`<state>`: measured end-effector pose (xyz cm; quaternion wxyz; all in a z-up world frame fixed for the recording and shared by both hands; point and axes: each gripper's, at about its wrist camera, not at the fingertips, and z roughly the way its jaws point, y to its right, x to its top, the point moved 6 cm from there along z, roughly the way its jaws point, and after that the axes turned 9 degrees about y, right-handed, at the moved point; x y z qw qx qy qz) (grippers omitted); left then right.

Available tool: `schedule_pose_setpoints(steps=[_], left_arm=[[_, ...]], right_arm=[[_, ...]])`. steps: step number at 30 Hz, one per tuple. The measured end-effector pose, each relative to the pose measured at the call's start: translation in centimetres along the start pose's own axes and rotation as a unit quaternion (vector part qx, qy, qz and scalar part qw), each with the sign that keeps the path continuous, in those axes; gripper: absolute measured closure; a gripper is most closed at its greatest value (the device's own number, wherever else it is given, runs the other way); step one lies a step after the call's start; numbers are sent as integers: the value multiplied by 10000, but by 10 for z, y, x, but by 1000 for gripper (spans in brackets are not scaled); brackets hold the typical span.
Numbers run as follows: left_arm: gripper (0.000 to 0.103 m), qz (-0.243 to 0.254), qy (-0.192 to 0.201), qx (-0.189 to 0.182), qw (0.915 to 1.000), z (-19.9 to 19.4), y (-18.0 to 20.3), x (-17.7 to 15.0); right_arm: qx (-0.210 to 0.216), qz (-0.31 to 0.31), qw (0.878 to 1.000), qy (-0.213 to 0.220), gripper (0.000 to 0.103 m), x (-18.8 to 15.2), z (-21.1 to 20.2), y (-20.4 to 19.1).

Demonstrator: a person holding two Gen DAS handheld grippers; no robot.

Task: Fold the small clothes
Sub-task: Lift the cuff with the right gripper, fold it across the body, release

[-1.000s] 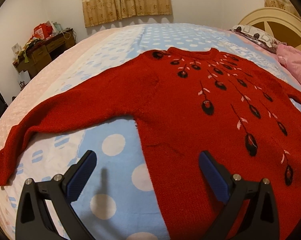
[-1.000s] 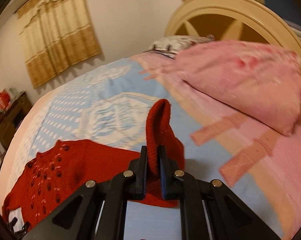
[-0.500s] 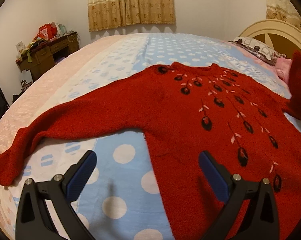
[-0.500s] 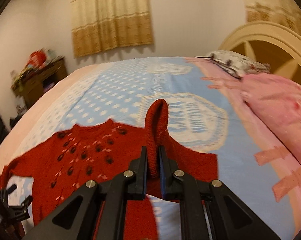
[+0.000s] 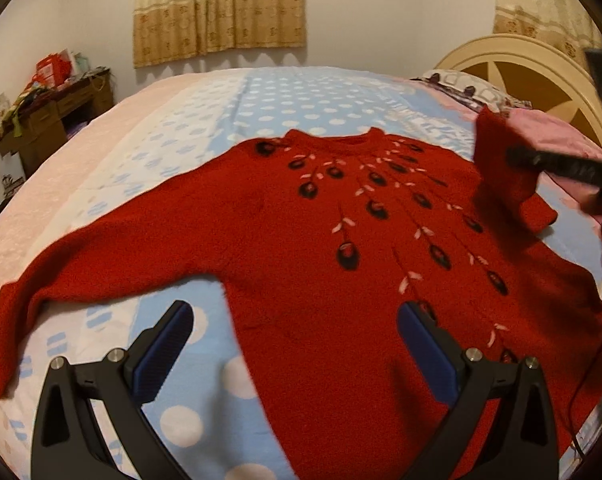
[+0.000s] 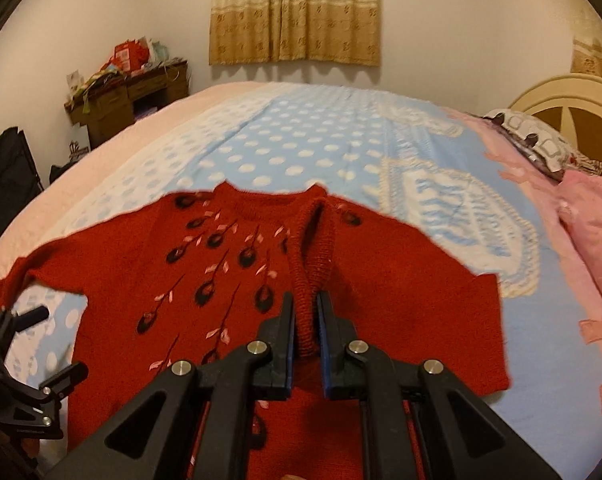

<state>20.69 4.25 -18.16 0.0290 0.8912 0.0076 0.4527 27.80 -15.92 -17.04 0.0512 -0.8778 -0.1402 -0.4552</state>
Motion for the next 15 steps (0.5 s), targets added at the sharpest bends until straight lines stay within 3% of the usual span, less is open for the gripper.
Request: schedule_pose_setpoints(steps=[5,6,7,8,10,15], left_arm=[[0,239,-83,-88,9996,10,14,8],[0,325,-112,-106,9994,12,18,9],[0,401,-151,-149,9990,15,22,11],[0,460,-199,-187,9986,17,25,13],[0,564,-239,-271,9978,20,33,17],[0,703,-243,-593,9955,31,62,36]], right_arm=[[218,178,9982,-528,89,-37,26,-4],[195,180,9977,-625,71,-44,28,-2],[157,223,9970,-723,42,-50,26,2],[227,370,9962,-761,34,-55,20,6],[419,754,9945,-597,33,-60,0,19],[81,964,9945,-409,33,-78,-44,45]])
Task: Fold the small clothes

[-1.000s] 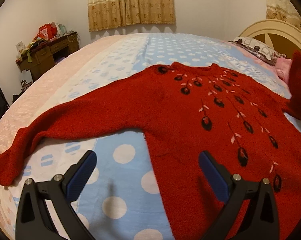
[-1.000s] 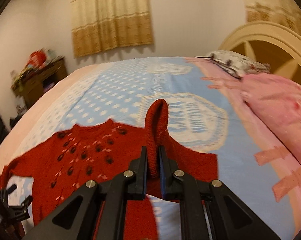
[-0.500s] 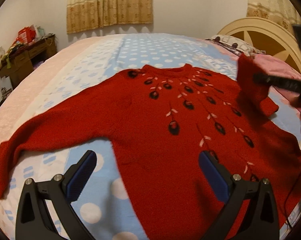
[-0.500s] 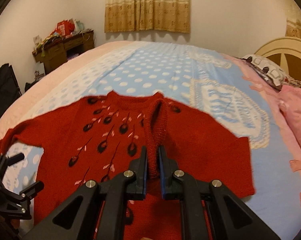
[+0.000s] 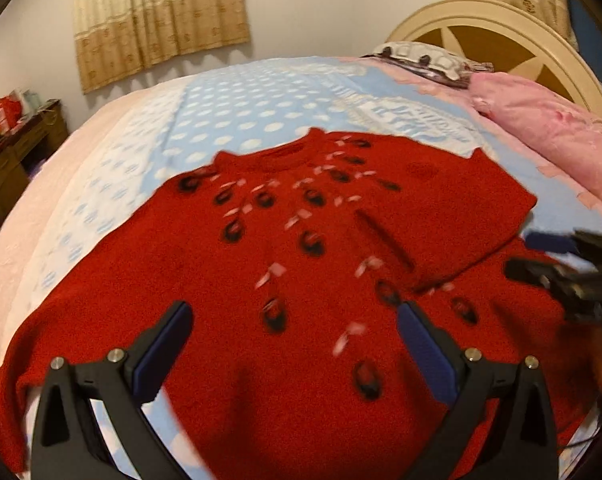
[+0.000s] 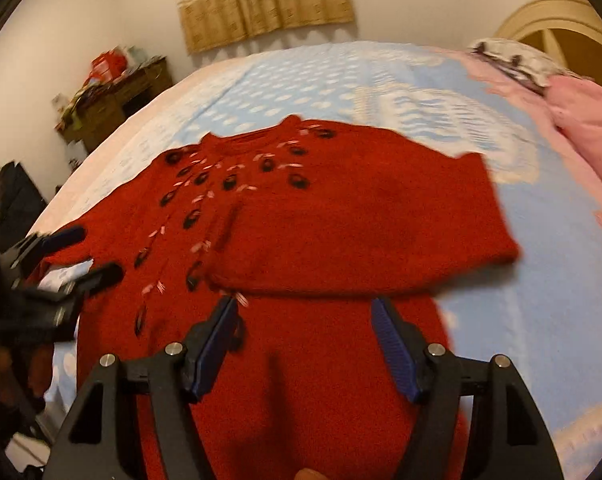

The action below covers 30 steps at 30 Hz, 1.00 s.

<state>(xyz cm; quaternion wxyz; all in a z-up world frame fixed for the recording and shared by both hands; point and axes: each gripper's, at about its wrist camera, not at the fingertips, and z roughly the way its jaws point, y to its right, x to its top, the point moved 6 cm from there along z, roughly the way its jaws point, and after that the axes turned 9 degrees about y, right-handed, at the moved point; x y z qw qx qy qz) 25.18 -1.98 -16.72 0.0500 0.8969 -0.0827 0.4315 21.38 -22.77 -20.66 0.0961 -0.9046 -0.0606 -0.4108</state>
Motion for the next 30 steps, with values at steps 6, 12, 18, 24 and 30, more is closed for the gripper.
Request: schedule_pose_setpoints(steps=[6,12,18,24,30], left_arm=[[15,-265,-294,-523,9978,37,35,18],[24,-3,-513,-479,9975,73,63,26],[35,-290,-784,-578,9948,95,61,20],[92,-539,-578,-976,9921,82,60,32],[94,-737,-185,-1108,9909,55,48,56]], right_arm=[[-173,-45,9996,216,33,-25,-26,7],[-243,-324,9988,289,33,-40,-25,3],[-241,-147,9991,329,33,-46,-23,14],[-244,-136,9985,461,33,-45,-27,15],[-260,-147,9984,486,33,-45,-27,15]])
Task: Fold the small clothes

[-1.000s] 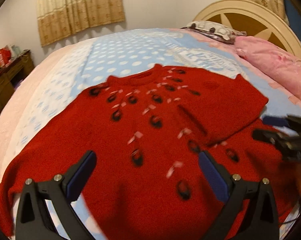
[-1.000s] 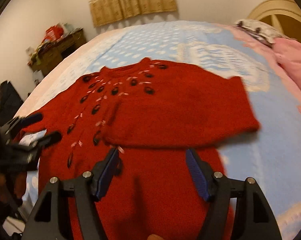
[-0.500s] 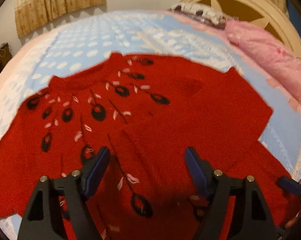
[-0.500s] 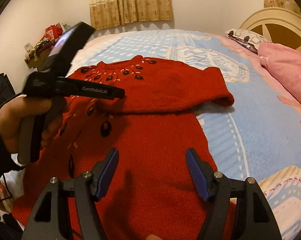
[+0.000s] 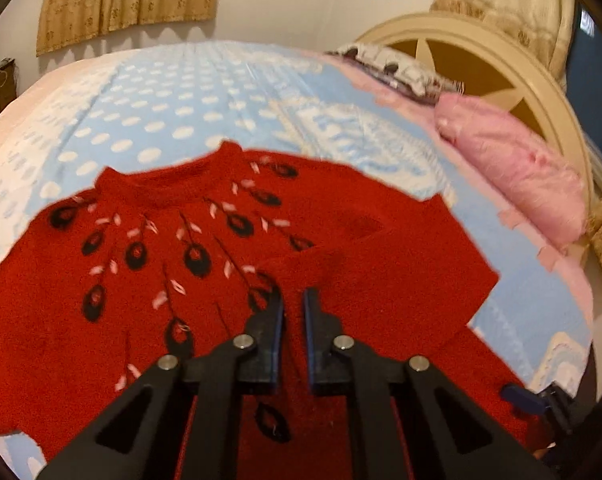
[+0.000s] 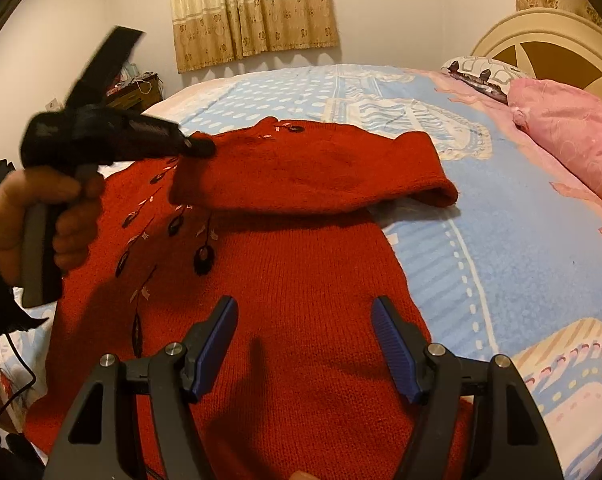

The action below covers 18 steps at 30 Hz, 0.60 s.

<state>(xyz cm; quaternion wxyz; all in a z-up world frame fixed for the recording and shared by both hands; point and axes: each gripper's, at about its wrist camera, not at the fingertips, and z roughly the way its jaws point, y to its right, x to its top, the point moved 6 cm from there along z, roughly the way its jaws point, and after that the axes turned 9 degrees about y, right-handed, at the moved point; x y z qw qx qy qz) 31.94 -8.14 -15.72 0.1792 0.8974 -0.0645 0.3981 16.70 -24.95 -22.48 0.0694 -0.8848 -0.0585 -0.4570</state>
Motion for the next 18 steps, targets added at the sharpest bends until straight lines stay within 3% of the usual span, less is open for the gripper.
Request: schedule_pose_setpoints(steps=[9,18], left_arm=[[95,-260,521,272,9979,-36,-47,28],[95,-588,691,680,9936,-66,-103,15]], right_arm=[[23,64,10000,-68,33,-3,2,2],[5,48,9999,-158,33,-5,6,2]])
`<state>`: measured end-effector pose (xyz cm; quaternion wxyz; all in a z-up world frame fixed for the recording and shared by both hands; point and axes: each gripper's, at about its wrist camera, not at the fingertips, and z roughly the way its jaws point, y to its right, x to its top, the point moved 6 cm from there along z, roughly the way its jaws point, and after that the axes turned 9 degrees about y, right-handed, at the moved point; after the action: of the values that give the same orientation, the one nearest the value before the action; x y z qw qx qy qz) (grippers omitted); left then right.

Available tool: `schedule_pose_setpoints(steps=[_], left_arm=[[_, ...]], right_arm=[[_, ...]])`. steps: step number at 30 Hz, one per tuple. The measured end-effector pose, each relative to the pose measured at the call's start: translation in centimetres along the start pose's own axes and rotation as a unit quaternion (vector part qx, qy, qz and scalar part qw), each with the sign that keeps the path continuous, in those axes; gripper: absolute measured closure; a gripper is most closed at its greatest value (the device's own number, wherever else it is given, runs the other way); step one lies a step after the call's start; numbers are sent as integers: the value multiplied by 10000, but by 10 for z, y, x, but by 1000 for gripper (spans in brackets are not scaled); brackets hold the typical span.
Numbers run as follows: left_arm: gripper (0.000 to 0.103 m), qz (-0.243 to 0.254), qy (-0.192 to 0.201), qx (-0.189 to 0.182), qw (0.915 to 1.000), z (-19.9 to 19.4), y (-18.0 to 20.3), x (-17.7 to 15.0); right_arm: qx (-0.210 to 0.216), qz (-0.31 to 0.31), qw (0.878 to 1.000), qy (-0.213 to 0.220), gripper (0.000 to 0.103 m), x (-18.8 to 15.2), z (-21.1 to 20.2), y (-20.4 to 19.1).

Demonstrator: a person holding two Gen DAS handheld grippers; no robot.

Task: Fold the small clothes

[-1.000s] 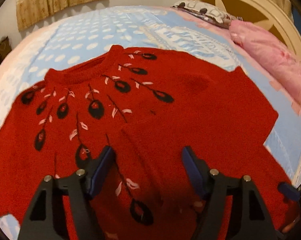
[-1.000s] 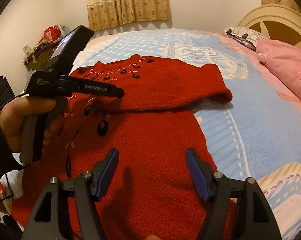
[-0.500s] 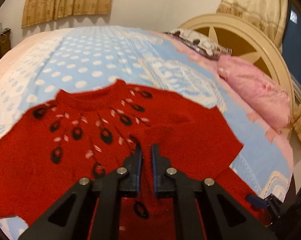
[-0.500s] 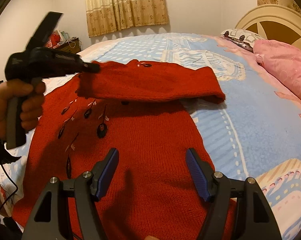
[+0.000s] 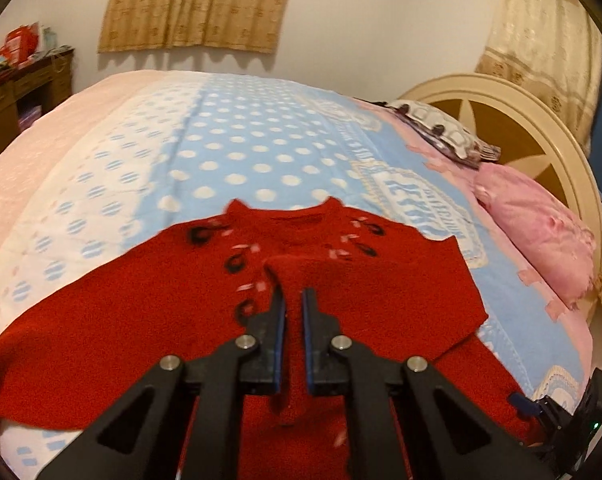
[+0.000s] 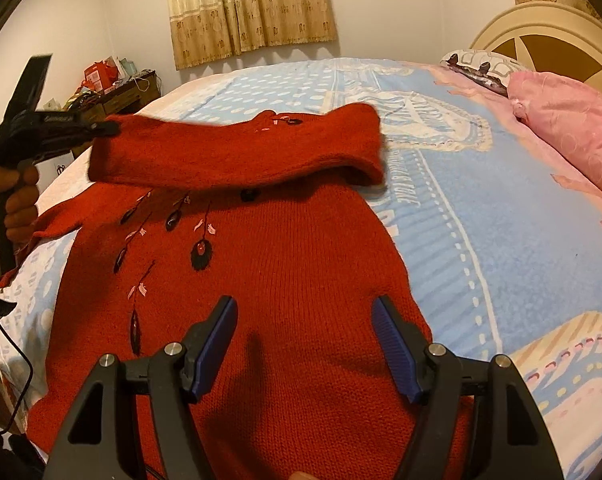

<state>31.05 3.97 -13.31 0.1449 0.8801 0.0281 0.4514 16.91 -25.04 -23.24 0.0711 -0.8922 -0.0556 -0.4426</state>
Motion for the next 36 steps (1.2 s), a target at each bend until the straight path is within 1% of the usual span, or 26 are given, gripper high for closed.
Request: schedule_pose_setpoints(steps=[7,12,15,18,21,25,29,30,31,33,34,35,36], left_arm=[[95,-381,-114,318,9987,-2,-47,-21],[95,-673,-111,389,9969,-7,-67,-35],[95,-782,-215,432,9958,-4,-73,-46],[95,-770,-255,609,9948,3,-80,-55],[95,-906,-246,549,9941,2,-85,-59],[95,-953,-151,462,9943,-8,-85,-60],[95,-1030,-156,579,9929,-9,-92,-66],[94,-998,-175,602,9930,-6,-93,-69],[88,-970,-218,673,9928,-3,-93,-71],[87,-1099,-318,720,9908,0,-95,-75],[84,-1172,-320,717,9900,-1,-95,-75],[82,-1187,-300,722,9899,-4,-94,-74],[77,-1152,-271,759,9901,-8,-92,-73]], right_arm=[[-34,-42,10000,-48,32,-1,2,0],[-30,-29,10000,-74,32,-2,3,1],[-35,-31,9999,-115,32,-2,5,0],[-30,-21,9999,-133,32,-3,6,1],[-29,-21,9999,-139,31,-4,6,0],[-31,-23,9999,-137,31,-4,6,0],[-44,-42,9999,-149,31,-4,7,0],[-42,-35,9999,-150,31,-4,7,0],[-49,-44,9999,-159,31,-4,7,0],[-87,-111,9998,-171,30,-4,5,-1],[-122,-162,9996,-210,30,-3,4,-3],[-90,-248,9992,-284,30,1,0,-7],[-32,-300,9991,-283,30,6,-3,-11]])
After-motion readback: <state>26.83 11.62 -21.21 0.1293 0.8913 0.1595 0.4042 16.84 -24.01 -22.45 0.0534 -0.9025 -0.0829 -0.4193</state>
